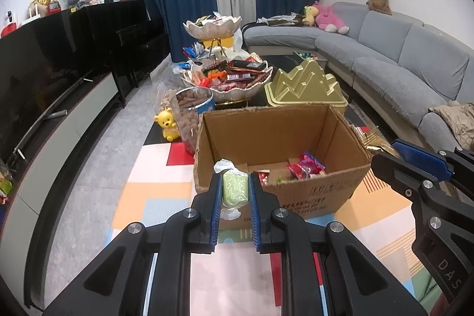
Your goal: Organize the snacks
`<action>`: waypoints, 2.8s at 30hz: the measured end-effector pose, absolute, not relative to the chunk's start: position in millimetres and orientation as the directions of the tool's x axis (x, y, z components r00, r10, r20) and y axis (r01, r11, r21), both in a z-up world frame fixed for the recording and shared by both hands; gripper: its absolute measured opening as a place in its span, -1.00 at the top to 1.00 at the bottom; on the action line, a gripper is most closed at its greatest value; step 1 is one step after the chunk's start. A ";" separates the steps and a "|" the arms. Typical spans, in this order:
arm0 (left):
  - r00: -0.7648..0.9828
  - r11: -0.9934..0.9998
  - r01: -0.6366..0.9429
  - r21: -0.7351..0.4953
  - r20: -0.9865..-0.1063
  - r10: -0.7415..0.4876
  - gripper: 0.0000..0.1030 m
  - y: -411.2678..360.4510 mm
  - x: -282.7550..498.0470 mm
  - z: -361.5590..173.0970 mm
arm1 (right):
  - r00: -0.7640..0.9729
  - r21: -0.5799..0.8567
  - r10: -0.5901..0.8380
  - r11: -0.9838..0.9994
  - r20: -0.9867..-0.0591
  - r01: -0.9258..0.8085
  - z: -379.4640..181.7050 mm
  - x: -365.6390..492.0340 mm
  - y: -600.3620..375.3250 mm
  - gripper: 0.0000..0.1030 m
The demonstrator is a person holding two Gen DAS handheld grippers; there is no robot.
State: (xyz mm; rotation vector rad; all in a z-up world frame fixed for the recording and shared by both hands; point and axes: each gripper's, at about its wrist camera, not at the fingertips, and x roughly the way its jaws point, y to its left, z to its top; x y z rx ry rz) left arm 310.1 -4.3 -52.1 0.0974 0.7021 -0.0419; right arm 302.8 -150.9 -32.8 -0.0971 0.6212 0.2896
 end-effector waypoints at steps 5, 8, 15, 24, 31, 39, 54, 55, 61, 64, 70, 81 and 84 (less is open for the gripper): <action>0.769 0.995 0.067 0.074 -0.639 -0.004 0.64 -4.9 323.7 -48.6 | 0.784 -0.004 0.234 0.957 -0.575 -0.289 -27.0 313.4 -150.2 0.57; 0.772 0.995 0.063 0.073 -0.636 -0.002 0.64 -4.7 333.0 -46.8 | 0.786 -0.004 0.231 0.958 -0.573 -0.285 -25.6 320.0 -149.7 0.56; 0.771 0.996 0.056 0.069 -0.637 0.000 0.64 -7.3 357.0 -48.8 | 0.782 0.000 0.215 0.964 -0.585 -0.265 -29.5 343.1 -150.8 0.57; 0.766 0.997 0.040 0.068 -0.642 0.013 0.64 -6.0 388.7 -56.2 | 0.772 -0.006 0.183 0.972 -0.609 -0.236 -41.4 377.2 -150.6 0.57; 0.752 0.998 0.032 0.061 -0.659 0.017 0.64 -4.2 406.8 -67.5 | 0.754 -0.009 0.166 0.975 -0.636 -0.223 -55.6 395.6 -149.4 0.56; 0.733 0.998 0.037 0.057 -0.680 0.011 0.63 -4.9 413.0 -79.1 | 0.726 -0.006 0.157 0.976 -0.670 -0.216 -65.3 407.6 -147.7 0.56; 0.746 0.998 -0.019 0.056 -0.664 0.051 -0.40 4.5 398.1 -65.9 | 0.771 -0.034 0.085 0.990 -0.631 -0.137 -48.5 396.8 -157.9 -0.50; 0.747 0.998 -0.020 0.057 -0.663 0.053 -0.41 5.1 396.7 -64.9 | 0.774 -0.035 0.080 0.991 -0.628 -0.130 -46.7 395.2 -159.1 -0.54; 0.755 0.998 -0.031 0.063 -0.652 0.065 -0.50 7.1 384.9 -54.5 | 0.781 -0.032 0.067 0.993 -0.621 -0.111 -37.9 385.9 -163.2 -0.54; 0.764 0.997 -0.033 0.065 -0.642 0.066 -0.53 7.6 376.5 -46.9 | 0.788 -0.029 0.064 0.994 -0.613 -0.104 -31.3 378.7 -164.3 -0.54; 0.776 0.997 -0.037 0.066 -0.627 0.070 -0.54 8.2 360.8 -32.9 | 0.799 -0.026 0.059 0.995 -0.599 -0.092 -19.8 364.4 -168.9 -0.59; 0.797 0.996 -0.032 0.077 -0.600 0.072 -0.63 6.6 322.9 -14.9 | 0.815 -0.018 0.062 0.996 -0.576 -0.088 -2.7 329.9 -175.5 -0.60; 0.801 0.997 -0.033 0.075 -0.594 0.071 -0.69 6.6 310.3 -11.2 | 0.818 -0.020 0.063 0.996 -0.572 -0.091 -0.4 319.7 -176.9 -0.60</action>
